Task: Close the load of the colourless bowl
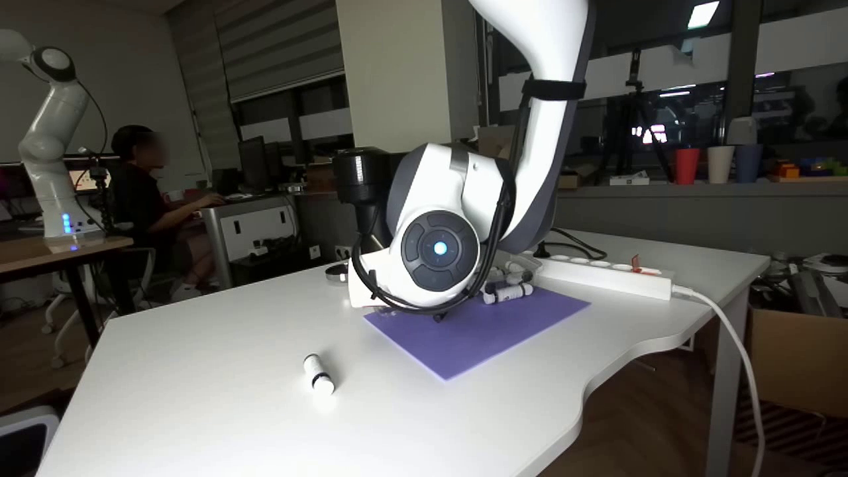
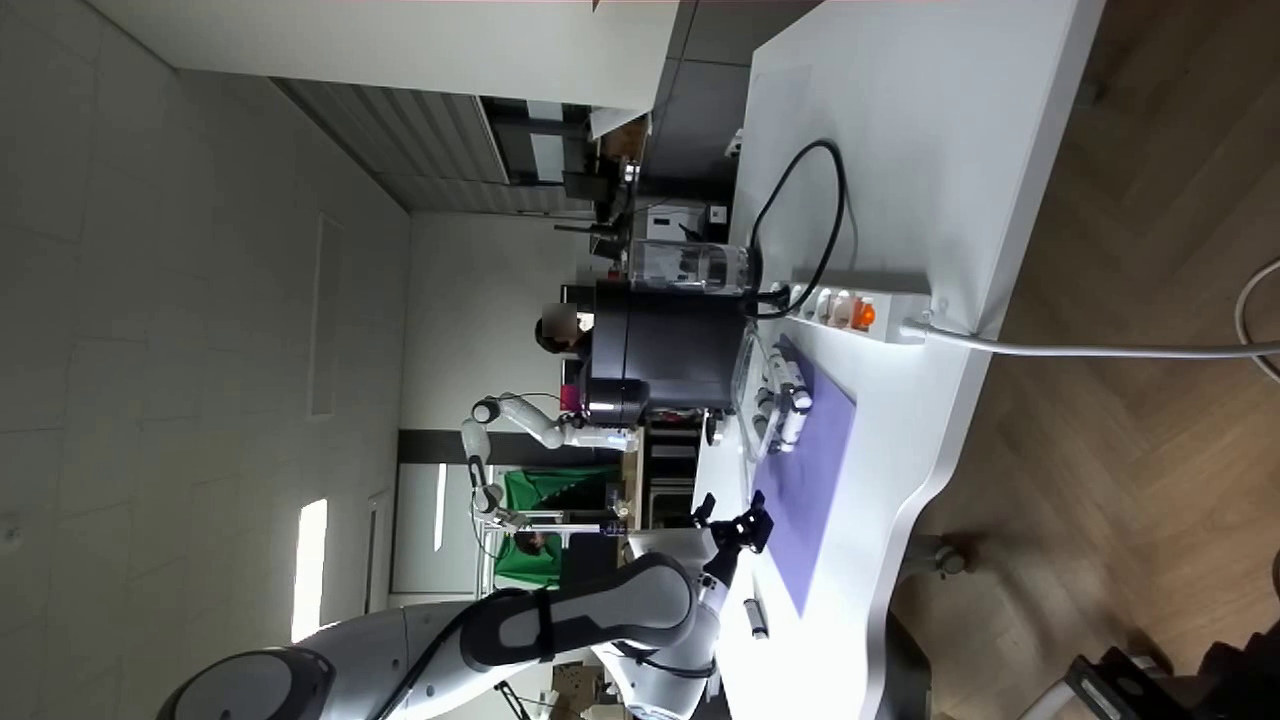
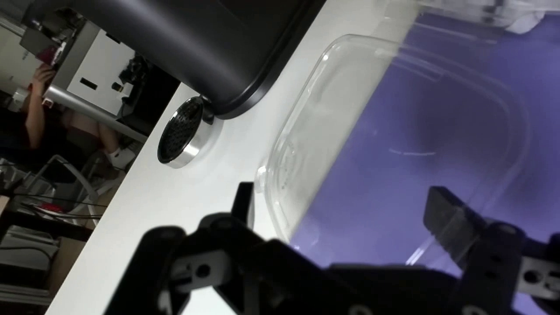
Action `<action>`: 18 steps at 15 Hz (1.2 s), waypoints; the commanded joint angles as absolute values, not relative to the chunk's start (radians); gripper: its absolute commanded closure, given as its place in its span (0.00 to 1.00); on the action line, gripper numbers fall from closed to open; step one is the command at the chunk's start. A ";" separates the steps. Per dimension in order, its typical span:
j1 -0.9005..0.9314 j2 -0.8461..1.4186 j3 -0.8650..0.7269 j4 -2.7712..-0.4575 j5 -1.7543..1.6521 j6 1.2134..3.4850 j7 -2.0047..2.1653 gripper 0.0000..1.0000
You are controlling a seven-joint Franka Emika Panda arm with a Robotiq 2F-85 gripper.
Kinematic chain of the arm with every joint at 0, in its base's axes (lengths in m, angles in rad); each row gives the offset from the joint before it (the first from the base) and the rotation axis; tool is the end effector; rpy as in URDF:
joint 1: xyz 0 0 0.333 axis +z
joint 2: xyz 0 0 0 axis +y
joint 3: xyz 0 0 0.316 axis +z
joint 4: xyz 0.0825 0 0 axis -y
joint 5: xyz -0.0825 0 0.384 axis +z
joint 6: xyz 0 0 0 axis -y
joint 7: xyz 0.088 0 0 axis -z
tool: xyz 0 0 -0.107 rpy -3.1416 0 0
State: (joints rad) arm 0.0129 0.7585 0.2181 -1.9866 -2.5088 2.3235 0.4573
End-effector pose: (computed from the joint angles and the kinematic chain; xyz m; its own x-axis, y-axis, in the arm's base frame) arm 0.5578 0.1264 0.0703 -0.0945 0.8098 -0.5790 0.4967 0.5424 0.6776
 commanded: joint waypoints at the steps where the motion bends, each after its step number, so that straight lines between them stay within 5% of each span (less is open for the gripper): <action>1: -0.023 0.694 0.241 -2.024 -2.485 2.349 0.510 0.00; 18: -0.067 0.373 0.188 -2.168 -2.208 2.423 0.494 0.00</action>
State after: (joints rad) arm -0.0387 0.4609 0.2199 -2.1118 -2.2814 2.3590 0.5080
